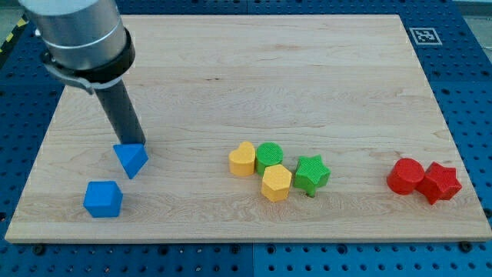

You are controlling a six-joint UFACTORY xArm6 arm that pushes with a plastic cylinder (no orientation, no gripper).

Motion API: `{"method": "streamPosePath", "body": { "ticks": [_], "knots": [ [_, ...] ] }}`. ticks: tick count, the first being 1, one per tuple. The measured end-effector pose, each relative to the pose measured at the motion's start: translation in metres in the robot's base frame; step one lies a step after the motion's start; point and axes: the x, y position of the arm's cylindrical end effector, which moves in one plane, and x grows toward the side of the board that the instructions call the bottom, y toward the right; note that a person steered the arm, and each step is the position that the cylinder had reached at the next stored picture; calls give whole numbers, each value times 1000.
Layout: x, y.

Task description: Push the yellow heart to the center right of the board

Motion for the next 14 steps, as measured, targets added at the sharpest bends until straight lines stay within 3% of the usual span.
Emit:
{"method": "streamPosePath", "body": {
  "ticks": [2, 4, 6, 11, 14],
  "knots": [
    [17, 7],
    [25, 109],
    [97, 183],
    [121, 191],
    [103, 190]
  ]
}}
